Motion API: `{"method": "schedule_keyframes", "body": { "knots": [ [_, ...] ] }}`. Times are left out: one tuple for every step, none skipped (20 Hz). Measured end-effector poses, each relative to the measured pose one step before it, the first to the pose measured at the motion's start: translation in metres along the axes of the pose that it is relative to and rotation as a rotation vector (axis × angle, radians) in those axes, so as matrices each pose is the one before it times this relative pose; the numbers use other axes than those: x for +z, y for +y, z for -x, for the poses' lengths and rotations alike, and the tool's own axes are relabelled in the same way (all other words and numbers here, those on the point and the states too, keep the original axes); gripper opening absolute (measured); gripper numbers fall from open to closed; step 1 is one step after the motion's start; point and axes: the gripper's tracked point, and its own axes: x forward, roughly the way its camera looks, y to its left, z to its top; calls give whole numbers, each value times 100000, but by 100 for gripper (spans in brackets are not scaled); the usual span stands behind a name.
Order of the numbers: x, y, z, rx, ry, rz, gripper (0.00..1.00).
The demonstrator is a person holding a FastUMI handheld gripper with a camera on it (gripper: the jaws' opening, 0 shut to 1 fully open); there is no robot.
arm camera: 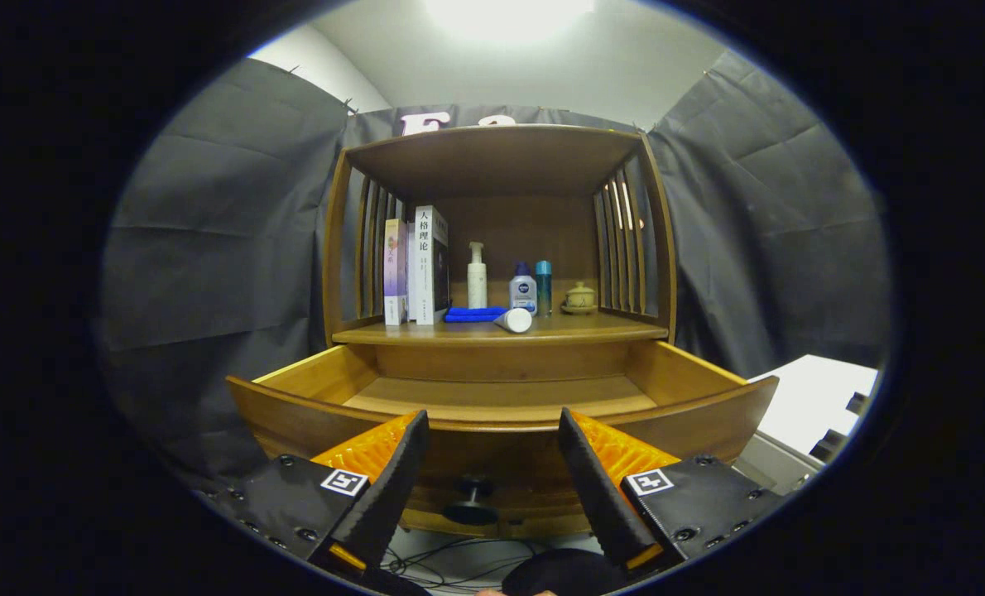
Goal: Pull open the drawer, take out the items inside it, and place them on the countertop above the cabinet.
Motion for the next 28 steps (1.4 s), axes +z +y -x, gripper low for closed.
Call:
{"method": "schedule_keyframes", "body": {
  "knots": [
    [-327, 81, 228, 349, -27, 280, 97],
    [-242, 62, 40, -386, 361, 870, 97],
    [-477, -132, -54, -936, 949, 525, 97],
    [-404, -127, -148, -1106, 1607, -234, 97],
    [-562, -34, -170, -834, 1599, -250, 97],
    [-386, -155, -272, -1110, 1295, 554, 97],
    [-404, -174, -333, -898, 1010, 1107, 97],
    [-184, -138, -408, -664, 717, 940, 97],
    [-205, -259, -436, -967, 413, 358, 97],
    [-211, -378, -162, -1638, 1065, -369, 97],
    [136, 29, 141, -153, -1342, -394, 97],
    [-20, 93, -77, -209, -654, 1157, 97],
    [10, 43, -20, -161, -804, 497, 97],
    [104, 108, -125, 218, -577, 10, 97],
    [151, 222, -163, 683, -499, -66, 97],
    [200, 295, -215, 1057, -720, -172, 98],
    [231, 391, -404, 1223, -443, -171, 98],
    [71, 174, -168, 399, 572, -379, 98],
    [150, 15, -241, 25, -594, -152, 98],
    [100, 67, -230, -377, -754, 325, 98],
    [-23, -100, -343, 78, -242, 465, 98],
    [147, 54, -423, 71, -373, 204, 98],
    [97, 24, -86, -87, -231, -459, 98],
    [17, 51, -387, -82, 790, -164, 98],
    [150, 38, -406, -148, 88, -116, 98],
    [88, 38, -532, -75, 441, 107, 98],
    [98, -3, -561, -46, 952, -352, 98],
    [216, 51, -627, -83, 682, -776, 98]
  ]
}}
